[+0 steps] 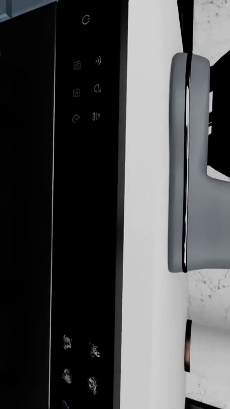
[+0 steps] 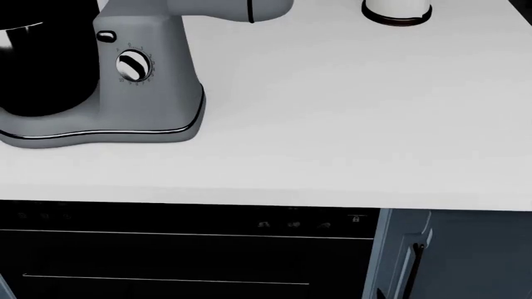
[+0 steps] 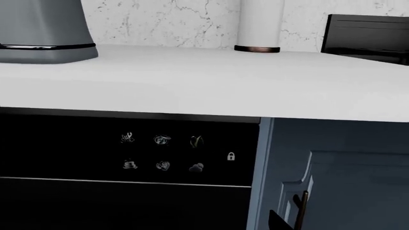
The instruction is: Close the stand mixer head.
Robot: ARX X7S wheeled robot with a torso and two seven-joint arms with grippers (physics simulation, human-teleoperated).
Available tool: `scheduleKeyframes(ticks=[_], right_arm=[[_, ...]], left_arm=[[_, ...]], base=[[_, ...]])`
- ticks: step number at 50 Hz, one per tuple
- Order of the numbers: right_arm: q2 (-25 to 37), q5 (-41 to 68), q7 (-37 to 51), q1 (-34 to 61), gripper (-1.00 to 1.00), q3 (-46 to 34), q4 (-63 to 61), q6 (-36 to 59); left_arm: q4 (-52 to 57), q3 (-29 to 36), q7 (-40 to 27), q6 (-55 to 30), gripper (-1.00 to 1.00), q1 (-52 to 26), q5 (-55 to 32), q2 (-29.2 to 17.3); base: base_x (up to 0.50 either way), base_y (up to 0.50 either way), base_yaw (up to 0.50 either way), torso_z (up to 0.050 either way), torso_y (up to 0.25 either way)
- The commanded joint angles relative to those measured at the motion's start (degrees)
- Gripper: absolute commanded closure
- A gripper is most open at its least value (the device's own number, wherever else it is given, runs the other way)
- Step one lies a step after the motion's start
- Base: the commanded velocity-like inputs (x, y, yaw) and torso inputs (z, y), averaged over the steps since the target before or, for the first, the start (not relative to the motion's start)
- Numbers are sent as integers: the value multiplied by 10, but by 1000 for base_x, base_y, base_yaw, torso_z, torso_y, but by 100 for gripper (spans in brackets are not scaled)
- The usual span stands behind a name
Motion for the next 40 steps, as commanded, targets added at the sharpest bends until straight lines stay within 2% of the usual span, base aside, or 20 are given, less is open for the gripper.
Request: scheduleKeyframes(ticks=[1, 3, 4, 6, 8, 11, 13, 14, 15, 18, 19, 20, 22, 28, 31, 35, 38, 40], right_arm=[[-1, 5, 7, 3, -100, 11, -61, 38], [2, 4, 11, 9, -100, 7, -119, 80], [-13, 69, 10, 14, -100, 36, -166, 120], [8, 33, 20, 24, -100, 15, -223, 166], [18, 39, 26, 53, -100, 14, -305, 254], [22, 56, 31, 100, -100, 23, -360, 342], [26, 72, 38, 147, -100, 34, -419, 435], [28, 77, 39, 158, -100, 37, -433, 459], [33, 86, 40, 185, -100, 44, -462, 511], [67, 96, 43, 284, -100, 25, -527, 671], [61, 104, 44, 322, -100, 32, -548, 728], [57, 110, 48, 344, -100, 29, -569, 775], [55, 115, 59, 339, -100, 19, -579, 788], [56, 112, 68, 312, -100, -8, -536, 744], [57, 116, 62, 322, -100, 9, -532, 751], [62, 115, 64, 316, -100, 18, -533, 748], [66, 115, 68, 315, -100, -1, -533, 750], [65, 115, 67, 315, -100, 6, -528, 747]], left_arm=[[92, 0, -15, -42, -100, 16, 6, 4], [160, 12, -21, -98, -100, 12, 13, -4], [225, 26, -25, -146, -100, 5, 30, -10], [309, 13, -26, -242, -100, -17, -5, -1], [411, 30, -24, -397, -100, -75, -20, -9], [496, 21, -25, -532, -100, -144, -52, -1], [559, 2, -28, -669, -100, -222, -77, 1], [575, -10, -27, -704, -100, -243, -87, 4], [580, -19, -49, -739, -100, -278, -126, -13], [580, -87, -159, -810, -100, -350, -322, -46], [580, -103, -175, -836, -100, -368, -352, -49], [578, -125, -186, -847, -100, -376, -363, -44], [579, -128, -205, -832, -100, -364, -388, -53], [536, -85, -205, -763, -100, -312, -364, -65], [528, -68, -200, -743, -100, -299, -354, -81], [528, -76, -185, -719, -100, -282, -353, -103], [528, -46, -162, -649, -100, -255, -322, -128], [520, -60, -163, -633, -100, -246, -321, -121]], base=[[0, 0, 0, 0, 0], [0, 0, 0, 0, 0], [0, 0, 0, 0, 0], [0, 0, 0, 0, 0], [0, 0, 0, 0, 0], [0, 0, 0, 0, 0], [0, 0, 0, 0, 0], [0, 0, 0, 0, 0], [0, 0, 0, 0, 0], [0, 0, 0, 0, 0], [0, 0, 0, 0, 0], [0, 0, 0, 0, 0], [0, 0, 0, 0, 0], [0, 0, 0, 0, 0], [0, 0, 0, 0, 0], [0, 0, 0, 0, 0], [0, 0, 0, 28, 0], [0, 0, 0, 50, 0]])
